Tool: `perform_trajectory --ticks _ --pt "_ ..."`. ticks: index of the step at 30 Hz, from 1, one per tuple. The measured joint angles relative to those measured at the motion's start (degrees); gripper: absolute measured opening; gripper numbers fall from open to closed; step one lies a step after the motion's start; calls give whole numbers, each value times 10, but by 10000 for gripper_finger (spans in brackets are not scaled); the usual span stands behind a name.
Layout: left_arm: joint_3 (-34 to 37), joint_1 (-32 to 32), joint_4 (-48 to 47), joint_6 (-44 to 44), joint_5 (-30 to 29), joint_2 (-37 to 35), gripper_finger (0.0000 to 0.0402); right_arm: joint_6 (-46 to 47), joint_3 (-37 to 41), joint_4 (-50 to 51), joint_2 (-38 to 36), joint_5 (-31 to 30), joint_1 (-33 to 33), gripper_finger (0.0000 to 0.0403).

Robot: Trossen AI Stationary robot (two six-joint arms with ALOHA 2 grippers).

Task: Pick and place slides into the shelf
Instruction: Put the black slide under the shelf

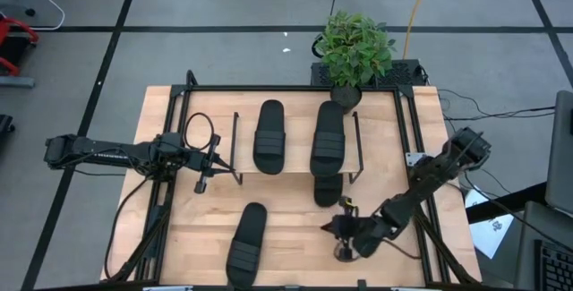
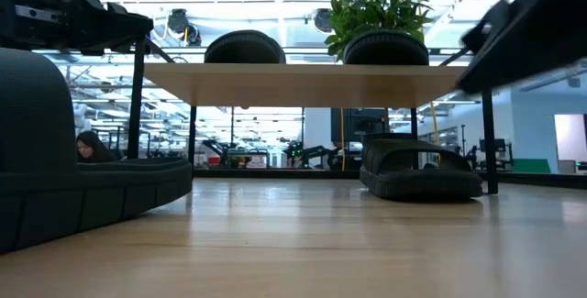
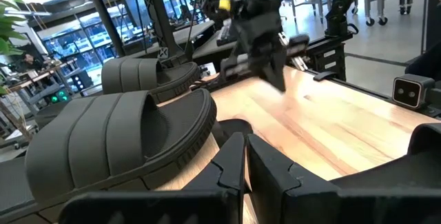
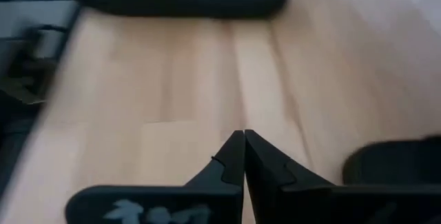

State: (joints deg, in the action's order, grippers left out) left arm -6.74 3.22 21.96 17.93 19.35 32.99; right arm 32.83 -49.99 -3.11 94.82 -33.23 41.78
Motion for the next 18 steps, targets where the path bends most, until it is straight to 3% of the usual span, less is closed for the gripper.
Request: perform_trajectory --ticks 3,8,13,15,18 --pt "0 0 1 -1 0 0 26 -40 0 1 -37 -14 17 0" --pt "0 0 2 1 0 0 26 -135 -1 40 -113 -115 36 0" --pt "0 0 4 2 -2 0 26 -196 8 105 -214 -132 13 0" --pt "0 0 4 4 -1 0 26 -227 32 94 -259 -118 -6 0" --pt "0 0 5 13 -1 0 26 -273 90 13 -329 4 -54 0"
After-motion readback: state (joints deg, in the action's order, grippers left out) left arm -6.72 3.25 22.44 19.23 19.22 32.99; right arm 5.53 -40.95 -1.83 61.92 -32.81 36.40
